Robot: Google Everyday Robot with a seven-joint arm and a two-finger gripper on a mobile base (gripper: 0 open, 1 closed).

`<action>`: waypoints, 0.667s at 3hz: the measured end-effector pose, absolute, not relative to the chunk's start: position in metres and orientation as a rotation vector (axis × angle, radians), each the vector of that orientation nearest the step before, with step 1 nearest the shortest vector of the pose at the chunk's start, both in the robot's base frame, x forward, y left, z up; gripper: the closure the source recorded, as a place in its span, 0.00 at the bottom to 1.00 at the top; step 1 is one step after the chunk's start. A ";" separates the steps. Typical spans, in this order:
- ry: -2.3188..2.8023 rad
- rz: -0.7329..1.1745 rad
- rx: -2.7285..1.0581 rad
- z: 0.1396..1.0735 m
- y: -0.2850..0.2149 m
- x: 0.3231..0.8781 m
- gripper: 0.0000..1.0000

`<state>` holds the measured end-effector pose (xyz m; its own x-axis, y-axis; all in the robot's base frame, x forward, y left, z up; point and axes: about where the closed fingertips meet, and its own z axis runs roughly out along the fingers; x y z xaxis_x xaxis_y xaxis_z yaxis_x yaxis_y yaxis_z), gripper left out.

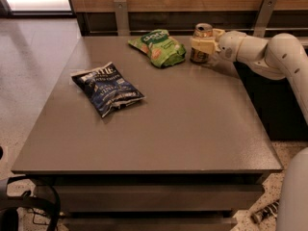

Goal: Move orange can near green rice chip bag

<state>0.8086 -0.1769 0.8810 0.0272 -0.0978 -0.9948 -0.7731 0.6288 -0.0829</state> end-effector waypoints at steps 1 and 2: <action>1.472 0.620 -0.778 0.880 -0.170 0.810 0.25; 1.471 0.623 -0.780 0.880 -0.168 0.810 0.02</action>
Offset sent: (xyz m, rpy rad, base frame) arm 0.0006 0.0036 -0.0005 0.0009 0.0008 0.0048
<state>0.8100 -0.1679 0.8798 0.0263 -0.0953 -0.9951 -0.7806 0.6198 -0.0800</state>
